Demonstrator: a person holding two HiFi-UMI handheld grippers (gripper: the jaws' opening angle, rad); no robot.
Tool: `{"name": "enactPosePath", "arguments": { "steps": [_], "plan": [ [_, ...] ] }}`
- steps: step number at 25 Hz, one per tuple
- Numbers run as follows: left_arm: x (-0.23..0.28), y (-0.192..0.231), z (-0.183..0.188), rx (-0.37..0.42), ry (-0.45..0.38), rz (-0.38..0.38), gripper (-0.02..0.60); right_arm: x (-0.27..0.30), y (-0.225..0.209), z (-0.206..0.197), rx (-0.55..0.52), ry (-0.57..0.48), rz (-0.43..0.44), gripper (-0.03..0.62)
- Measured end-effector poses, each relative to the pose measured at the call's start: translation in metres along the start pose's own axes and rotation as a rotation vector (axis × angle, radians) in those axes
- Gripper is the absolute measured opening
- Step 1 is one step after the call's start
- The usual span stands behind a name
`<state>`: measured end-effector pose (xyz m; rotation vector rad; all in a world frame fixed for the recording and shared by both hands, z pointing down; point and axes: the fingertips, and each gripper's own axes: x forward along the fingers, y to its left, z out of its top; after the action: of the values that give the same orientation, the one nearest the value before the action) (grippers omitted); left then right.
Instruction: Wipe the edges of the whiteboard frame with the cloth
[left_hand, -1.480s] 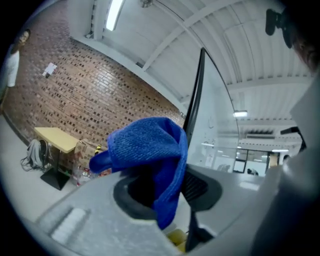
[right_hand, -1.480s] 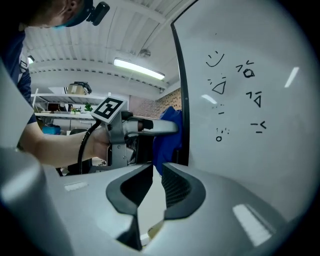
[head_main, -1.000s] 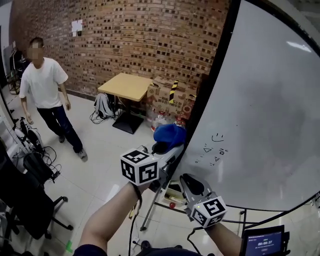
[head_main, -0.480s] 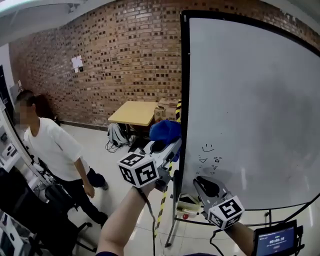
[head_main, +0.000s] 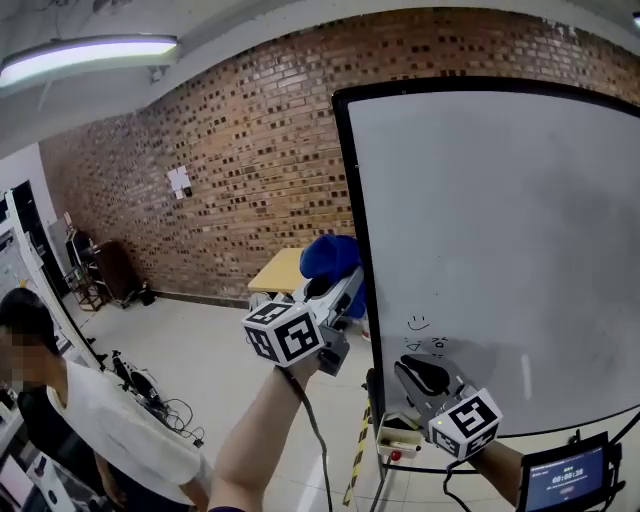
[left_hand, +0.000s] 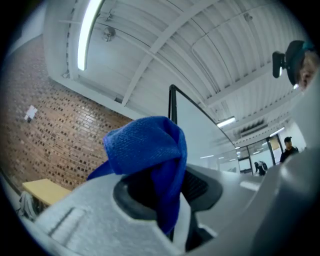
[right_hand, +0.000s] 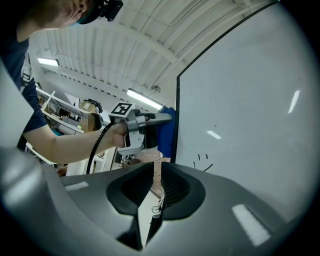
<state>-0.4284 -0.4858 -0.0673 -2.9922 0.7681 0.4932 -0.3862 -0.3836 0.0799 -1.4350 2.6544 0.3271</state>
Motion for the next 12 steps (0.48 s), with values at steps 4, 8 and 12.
{"name": "enactPosePath", "arguments": {
  "steps": [4,8,12],
  "plan": [
    [0.01,-0.008,0.04,0.018,-0.052,-0.02,0.125,-0.007,0.005,0.006,0.008,-0.01,0.013,0.049],
    [0.021,-0.009,0.09,0.09,-0.096,-0.023,0.126,-0.005,0.009,0.006,0.015,-0.034,0.017,0.048],
    [0.029,-0.012,0.138,0.176,-0.128,-0.008,0.126,-0.003,0.008,0.013,0.009,-0.051,0.021,0.048]
  ]
}}
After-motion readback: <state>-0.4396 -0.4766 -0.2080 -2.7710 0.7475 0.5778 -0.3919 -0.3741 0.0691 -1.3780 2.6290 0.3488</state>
